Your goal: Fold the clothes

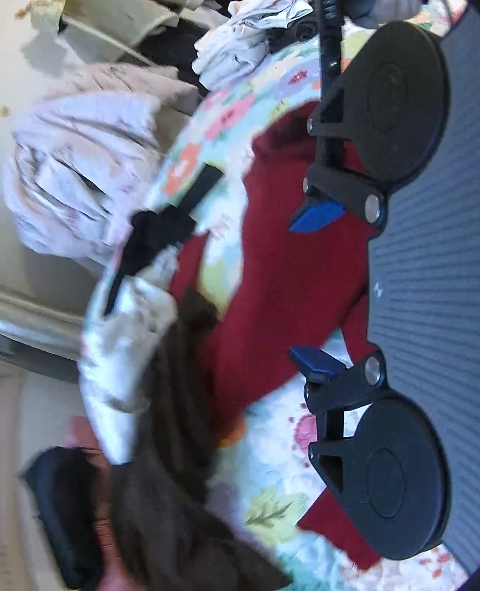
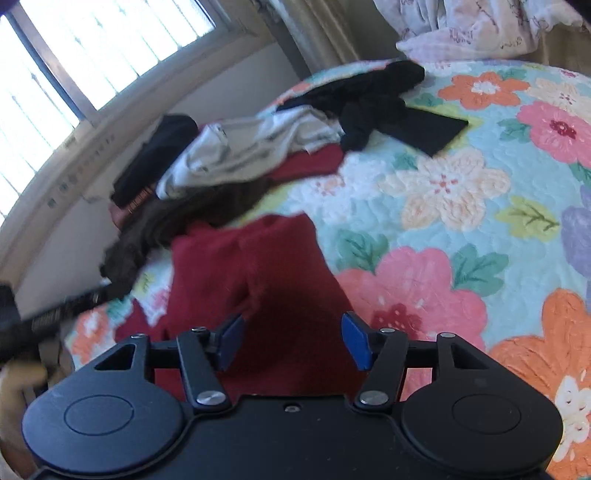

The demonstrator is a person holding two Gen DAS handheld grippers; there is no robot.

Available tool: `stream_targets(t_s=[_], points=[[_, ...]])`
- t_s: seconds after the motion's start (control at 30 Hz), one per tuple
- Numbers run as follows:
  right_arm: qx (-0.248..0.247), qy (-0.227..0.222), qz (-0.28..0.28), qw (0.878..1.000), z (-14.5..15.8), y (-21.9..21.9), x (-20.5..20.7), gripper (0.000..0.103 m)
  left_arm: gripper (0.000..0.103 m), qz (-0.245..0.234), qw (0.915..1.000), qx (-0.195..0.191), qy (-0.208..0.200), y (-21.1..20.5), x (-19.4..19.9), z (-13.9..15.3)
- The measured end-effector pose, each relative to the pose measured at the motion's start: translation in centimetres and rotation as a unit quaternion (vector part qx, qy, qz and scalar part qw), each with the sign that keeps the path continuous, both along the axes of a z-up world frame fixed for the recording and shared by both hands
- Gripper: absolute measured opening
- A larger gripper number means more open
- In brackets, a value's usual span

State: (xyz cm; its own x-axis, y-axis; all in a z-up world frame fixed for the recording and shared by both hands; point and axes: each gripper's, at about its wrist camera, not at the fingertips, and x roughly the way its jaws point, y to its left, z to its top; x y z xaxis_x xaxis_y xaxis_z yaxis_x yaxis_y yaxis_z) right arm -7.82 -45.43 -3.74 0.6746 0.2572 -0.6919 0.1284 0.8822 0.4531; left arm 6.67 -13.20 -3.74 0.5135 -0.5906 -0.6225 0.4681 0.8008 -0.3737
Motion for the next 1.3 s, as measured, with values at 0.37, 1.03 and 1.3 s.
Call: stream_targets(t_s=[0.37,1.03,1.3], points=[[-0.063,0.024,0.044,0.997,-3.1,1.8,3.2,0.087,0.086,-0.005,0.9996,0.025,0.011,-3.8,1.8,-6.6],[-0.099,-0.084,0.028,0.991,4.6,2.2,-4.0,0.014,0.010,-0.088,0.9905,-0.063,-0.085,-5.2,-5.4,0.4],[-0.151,-0.064,-0.023,0.986,4.4,0.4,-6.7,0.014,0.008,-0.139,0.9865,0.000,-0.086,-7.9,-9.9,-0.7]])
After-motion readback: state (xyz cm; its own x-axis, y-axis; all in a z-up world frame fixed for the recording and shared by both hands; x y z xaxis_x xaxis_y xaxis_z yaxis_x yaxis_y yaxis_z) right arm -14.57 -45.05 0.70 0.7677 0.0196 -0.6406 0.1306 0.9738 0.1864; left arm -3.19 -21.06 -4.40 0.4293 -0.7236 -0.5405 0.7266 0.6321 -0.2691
